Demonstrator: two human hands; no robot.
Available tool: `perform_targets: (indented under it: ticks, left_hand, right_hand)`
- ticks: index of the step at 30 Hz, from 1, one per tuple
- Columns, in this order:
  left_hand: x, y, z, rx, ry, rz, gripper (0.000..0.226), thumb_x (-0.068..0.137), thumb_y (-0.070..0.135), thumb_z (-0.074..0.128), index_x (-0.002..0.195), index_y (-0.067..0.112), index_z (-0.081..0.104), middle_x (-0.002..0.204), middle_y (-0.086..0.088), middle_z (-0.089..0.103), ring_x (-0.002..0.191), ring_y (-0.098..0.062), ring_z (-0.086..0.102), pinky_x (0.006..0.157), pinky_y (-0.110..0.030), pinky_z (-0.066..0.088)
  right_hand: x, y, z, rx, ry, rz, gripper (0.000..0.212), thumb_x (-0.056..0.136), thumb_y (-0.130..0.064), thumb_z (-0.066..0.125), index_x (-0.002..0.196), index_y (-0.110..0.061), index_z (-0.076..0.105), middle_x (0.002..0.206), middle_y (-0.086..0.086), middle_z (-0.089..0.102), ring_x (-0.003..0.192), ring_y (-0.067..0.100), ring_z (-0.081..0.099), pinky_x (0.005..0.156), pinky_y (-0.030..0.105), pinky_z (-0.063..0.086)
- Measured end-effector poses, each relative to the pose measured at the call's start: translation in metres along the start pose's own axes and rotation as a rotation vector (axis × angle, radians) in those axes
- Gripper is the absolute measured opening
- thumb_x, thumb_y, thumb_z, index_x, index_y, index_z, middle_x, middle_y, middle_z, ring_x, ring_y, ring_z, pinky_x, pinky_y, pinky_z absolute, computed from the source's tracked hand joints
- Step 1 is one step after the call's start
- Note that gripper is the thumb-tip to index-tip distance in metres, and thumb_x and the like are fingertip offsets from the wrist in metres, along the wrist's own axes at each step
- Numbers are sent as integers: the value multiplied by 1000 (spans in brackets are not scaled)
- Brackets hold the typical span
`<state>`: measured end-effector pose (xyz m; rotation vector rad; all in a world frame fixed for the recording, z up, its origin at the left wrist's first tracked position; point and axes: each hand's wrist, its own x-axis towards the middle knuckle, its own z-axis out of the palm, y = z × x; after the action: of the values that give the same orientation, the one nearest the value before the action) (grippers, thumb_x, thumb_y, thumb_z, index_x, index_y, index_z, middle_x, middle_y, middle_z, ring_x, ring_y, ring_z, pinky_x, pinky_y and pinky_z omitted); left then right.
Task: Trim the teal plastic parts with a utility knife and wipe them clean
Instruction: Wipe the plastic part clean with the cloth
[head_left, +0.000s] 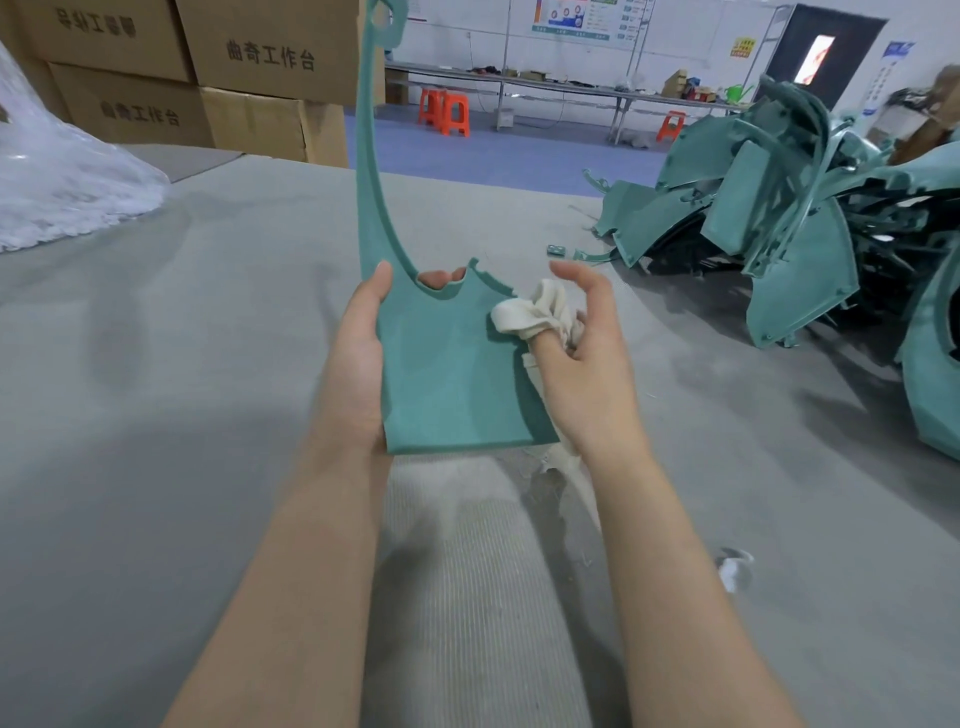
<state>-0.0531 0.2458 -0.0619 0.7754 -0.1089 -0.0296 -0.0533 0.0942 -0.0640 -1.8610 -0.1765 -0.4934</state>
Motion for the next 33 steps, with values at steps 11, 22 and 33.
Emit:
perform_targets:
  ticks: [11,22,33]
  left_hand:
    - [-2,2,4,-72,9,26,45,98,53,38,103,14,61,118,-18,66,108,-35,65,89,-49,54]
    - [-3,-9,11,-20,-57,6,55,98,52,33,79,17,71,101,-7,73,94,-25,70,77,-37,58]
    - [-3,-8,7,33,-52,39,53,98,53,37,81,22,78,104,-3,74,100,-23,70,75,-35,57]
  right_hand:
    - [-22,-25,29,-107,-346,-168,26,83,-42,57,104,-32,66,161,4,20,150,6,4,119,46,15]
    - [-4,-10,23,-240,123,-37,14,98,-21,52,109,-13,53,94,10,63,86,32,56,72,45,42]
    - [11,8,-6,240,368,178,6,95,-28,58,101,-30,58,93,-7,66,74,4,65,69,24,53]
